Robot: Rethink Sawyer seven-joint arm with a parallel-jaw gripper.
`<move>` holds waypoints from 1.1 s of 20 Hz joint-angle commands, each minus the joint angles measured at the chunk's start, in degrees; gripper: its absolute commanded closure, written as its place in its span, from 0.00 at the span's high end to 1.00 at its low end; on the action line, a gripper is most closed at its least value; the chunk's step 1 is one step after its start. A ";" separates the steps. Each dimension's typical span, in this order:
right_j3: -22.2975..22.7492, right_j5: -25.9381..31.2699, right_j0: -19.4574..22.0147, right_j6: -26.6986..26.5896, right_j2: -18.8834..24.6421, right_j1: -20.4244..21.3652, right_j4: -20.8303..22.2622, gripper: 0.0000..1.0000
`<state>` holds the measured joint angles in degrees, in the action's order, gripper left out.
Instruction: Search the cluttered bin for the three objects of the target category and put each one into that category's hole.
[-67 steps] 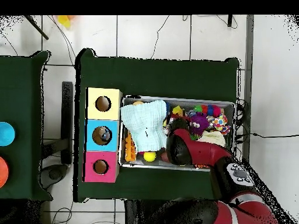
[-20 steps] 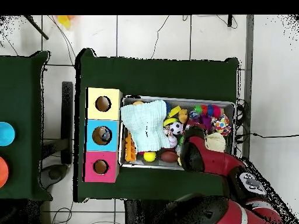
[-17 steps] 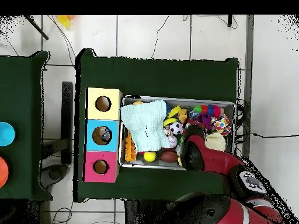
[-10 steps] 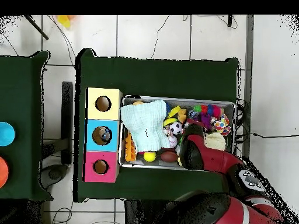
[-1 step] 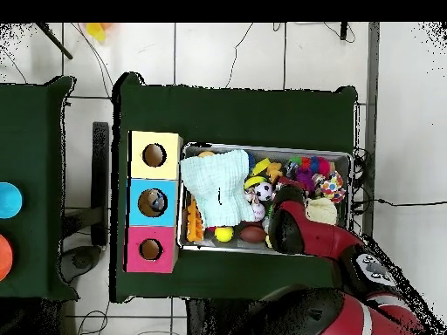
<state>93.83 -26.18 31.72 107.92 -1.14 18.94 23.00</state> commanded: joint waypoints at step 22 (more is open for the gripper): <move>8.13 8.15 -4.25 9.21 1.86 3.13 -1.86 0.00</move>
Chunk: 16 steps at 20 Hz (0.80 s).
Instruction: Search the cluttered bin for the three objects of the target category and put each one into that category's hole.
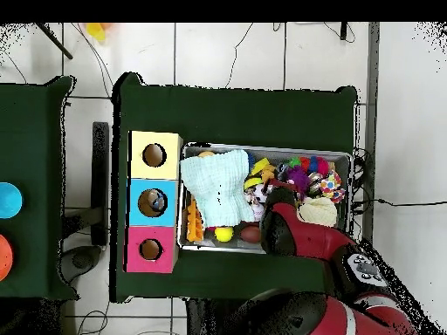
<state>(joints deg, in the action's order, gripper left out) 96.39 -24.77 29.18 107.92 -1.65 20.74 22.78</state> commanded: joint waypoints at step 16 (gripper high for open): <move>11.11 6.63 -4.46 10.53 0.73 5.13 -4.74 0.00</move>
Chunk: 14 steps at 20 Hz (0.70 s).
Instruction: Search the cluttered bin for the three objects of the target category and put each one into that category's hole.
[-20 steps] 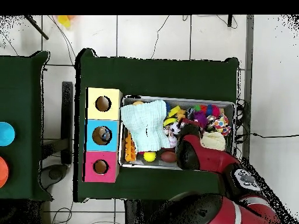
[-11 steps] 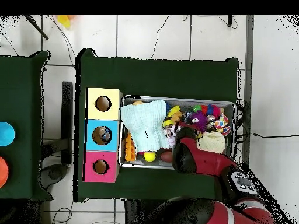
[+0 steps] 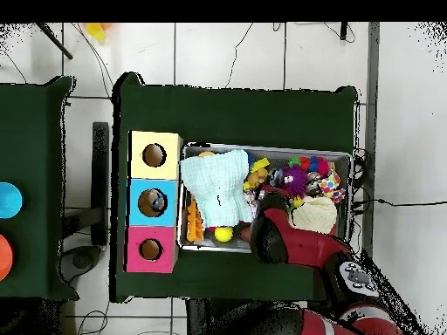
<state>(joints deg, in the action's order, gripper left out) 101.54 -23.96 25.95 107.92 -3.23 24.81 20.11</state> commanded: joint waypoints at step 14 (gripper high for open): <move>16.37 9.98 -5.00 12.24 0.92 11.15 -7.69 0.00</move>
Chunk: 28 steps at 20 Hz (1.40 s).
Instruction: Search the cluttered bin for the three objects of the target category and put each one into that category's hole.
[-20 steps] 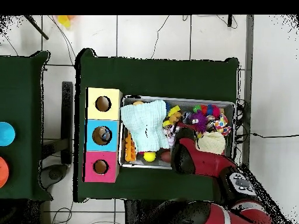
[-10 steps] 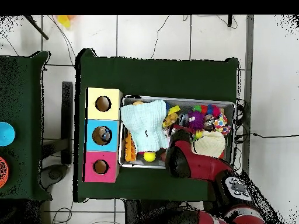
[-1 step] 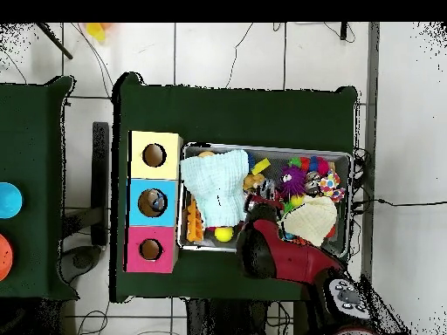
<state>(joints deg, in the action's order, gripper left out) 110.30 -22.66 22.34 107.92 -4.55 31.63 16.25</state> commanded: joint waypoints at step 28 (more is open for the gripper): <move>17.58 11.02 -10.50 16.31 5.19 11.65 -19.70 0.00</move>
<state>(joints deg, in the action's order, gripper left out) 126.27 -15.50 13.08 107.93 -4.57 42.20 1.97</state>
